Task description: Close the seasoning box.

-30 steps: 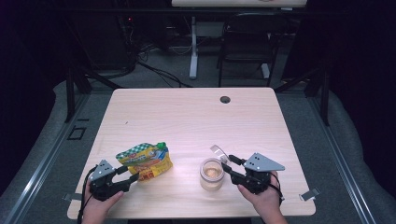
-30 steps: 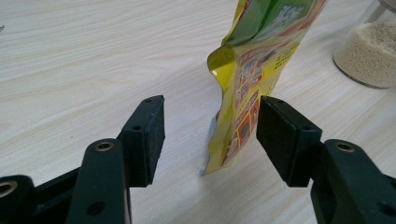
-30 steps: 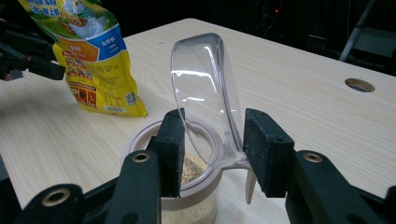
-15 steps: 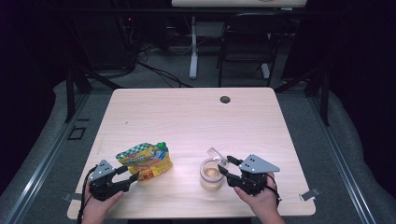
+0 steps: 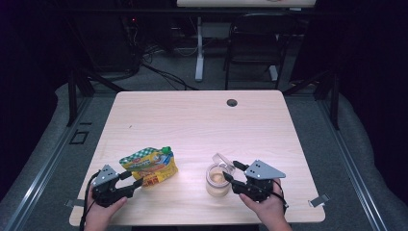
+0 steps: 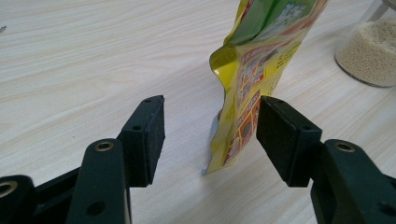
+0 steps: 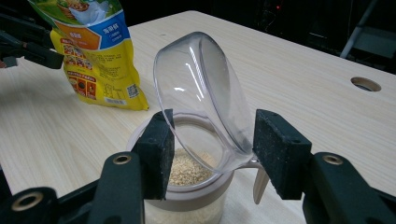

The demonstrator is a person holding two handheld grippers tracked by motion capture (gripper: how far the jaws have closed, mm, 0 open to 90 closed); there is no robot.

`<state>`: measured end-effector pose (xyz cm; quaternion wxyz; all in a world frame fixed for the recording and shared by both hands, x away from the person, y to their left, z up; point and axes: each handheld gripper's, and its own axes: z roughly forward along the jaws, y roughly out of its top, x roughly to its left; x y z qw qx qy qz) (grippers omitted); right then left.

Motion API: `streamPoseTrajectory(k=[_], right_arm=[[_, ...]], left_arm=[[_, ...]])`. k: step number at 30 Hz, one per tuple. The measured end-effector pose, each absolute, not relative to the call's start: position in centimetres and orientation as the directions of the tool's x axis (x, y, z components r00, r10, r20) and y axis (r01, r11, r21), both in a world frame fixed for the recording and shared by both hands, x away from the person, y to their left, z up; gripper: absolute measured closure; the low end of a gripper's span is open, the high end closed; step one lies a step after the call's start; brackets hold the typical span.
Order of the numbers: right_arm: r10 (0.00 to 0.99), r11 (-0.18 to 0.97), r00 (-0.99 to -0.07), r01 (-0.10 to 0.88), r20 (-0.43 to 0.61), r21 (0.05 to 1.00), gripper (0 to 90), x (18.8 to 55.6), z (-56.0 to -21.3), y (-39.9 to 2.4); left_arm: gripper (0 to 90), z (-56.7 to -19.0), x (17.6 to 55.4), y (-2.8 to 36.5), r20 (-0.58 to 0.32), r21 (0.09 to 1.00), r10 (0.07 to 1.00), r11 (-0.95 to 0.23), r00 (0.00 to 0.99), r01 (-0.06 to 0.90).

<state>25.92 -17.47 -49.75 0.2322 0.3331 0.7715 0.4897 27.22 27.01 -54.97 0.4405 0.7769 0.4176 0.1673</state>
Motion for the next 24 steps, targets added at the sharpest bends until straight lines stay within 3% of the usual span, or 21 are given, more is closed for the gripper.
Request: streamPoseTrajectory(k=[24], right_arm=[[0.726, 0.387, -0.669, 0.209, -0.157, 0.898, 46.1, 25.1, -49.7, -15.9]], left_arm=[[42.4, -55.0, 27.2, 26.9, -0.104, 0.824, 0.795, -0.268, 0.598, 0.5]])
